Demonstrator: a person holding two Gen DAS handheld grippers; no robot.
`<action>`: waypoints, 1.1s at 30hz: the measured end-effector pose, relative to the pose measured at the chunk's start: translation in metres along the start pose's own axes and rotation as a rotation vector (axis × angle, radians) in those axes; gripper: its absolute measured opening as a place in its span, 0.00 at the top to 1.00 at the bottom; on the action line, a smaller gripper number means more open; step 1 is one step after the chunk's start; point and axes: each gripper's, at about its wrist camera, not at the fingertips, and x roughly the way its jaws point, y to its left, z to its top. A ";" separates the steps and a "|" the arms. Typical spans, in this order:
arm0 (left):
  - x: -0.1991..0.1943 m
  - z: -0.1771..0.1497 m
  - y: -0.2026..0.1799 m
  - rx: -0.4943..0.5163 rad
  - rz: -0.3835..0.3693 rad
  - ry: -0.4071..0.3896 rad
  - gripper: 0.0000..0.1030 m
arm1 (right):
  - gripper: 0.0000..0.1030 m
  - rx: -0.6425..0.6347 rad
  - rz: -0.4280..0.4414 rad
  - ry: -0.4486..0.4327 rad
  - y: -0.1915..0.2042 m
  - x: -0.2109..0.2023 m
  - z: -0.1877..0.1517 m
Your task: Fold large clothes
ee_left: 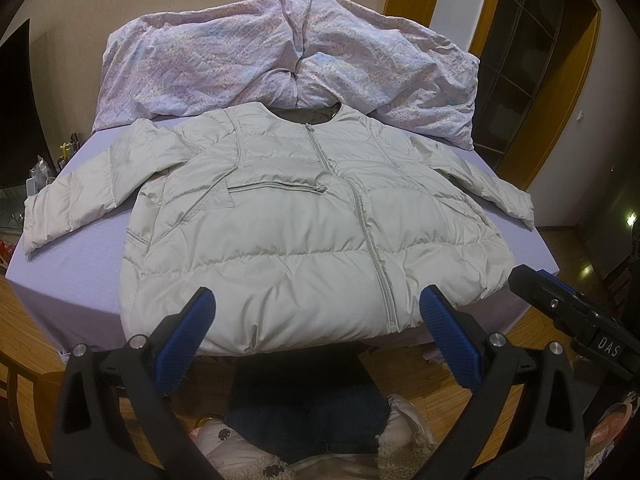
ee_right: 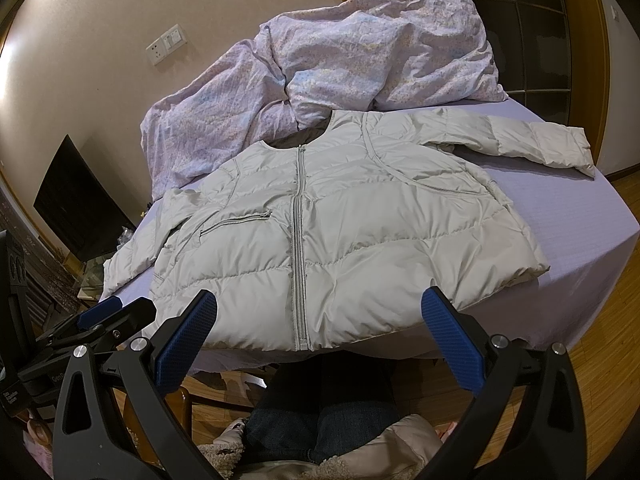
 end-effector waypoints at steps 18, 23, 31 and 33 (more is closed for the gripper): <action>0.063 0.042 0.038 -0.051 0.083 0.049 0.02 | 0.01 0.485 -0.161 -0.049 -0.171 0.066 0.056; 0.093 0.065 0.065 -0.084 0.064 0.073 0.02 | 0.07 0.753 -0.204 -0.098 -0.260 0.077 0.080; 0.132 0.094 0.098 -0.124 0.075 0.095 0.02 | 0.28 1.057 -0.214 -0.186 -0.361 0.100 0.097; 0.137 0.097 0.106 -0.141 0.077 0.094 0.02 | 0.32 1.105 -0.252 -0.205 -0.380 0.104 0.099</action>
